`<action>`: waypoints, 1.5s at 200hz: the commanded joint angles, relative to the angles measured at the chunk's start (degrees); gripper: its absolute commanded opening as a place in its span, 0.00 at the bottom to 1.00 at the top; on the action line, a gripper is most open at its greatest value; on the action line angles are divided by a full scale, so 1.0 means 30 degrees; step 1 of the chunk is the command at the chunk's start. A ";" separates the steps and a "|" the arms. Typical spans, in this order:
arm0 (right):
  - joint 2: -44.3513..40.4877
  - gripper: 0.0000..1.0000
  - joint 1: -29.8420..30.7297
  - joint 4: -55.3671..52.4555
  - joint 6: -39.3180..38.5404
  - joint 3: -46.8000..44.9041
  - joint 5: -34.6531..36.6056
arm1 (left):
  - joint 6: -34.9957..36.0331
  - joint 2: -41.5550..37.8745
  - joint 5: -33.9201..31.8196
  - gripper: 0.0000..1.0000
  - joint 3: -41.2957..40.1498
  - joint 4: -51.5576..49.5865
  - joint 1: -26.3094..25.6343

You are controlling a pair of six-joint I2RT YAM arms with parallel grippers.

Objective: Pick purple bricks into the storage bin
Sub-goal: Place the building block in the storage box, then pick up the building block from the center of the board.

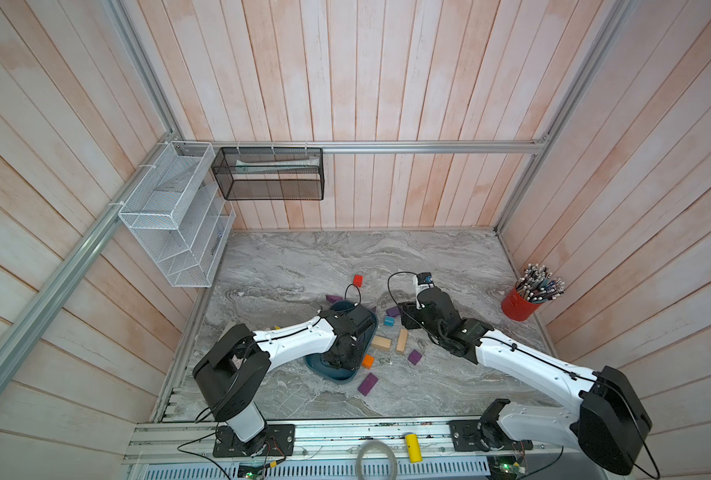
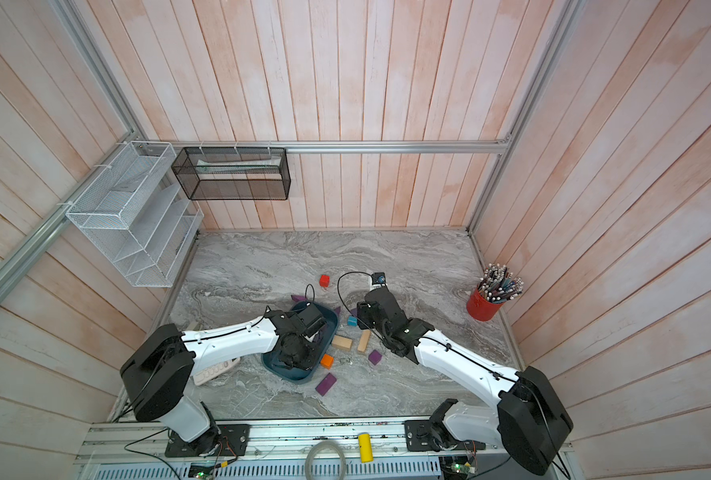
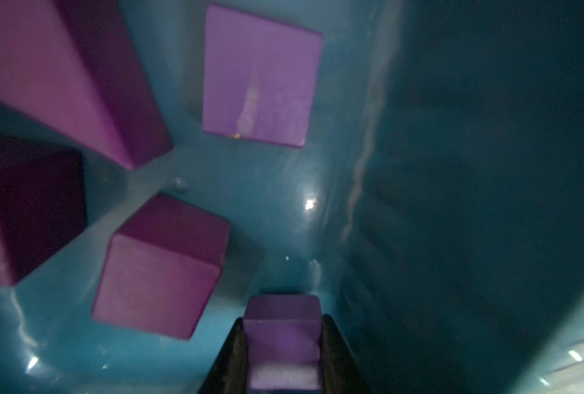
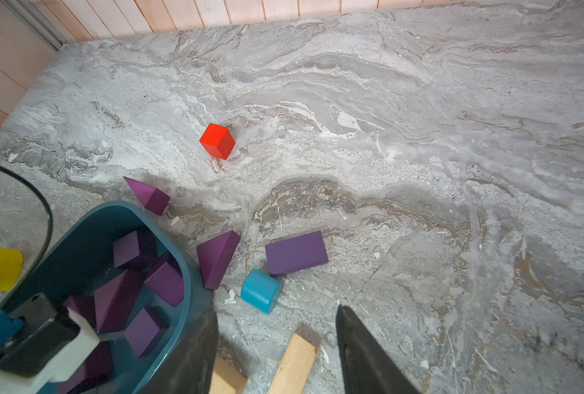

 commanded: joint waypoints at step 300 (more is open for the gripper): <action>0.0407 0.58 -0.0905 -0.8218 0.5752 0.0791 -0.3421 | 0.7697 -0.4639 -0.4468 1.00 0.4579 -0.1180 0.1859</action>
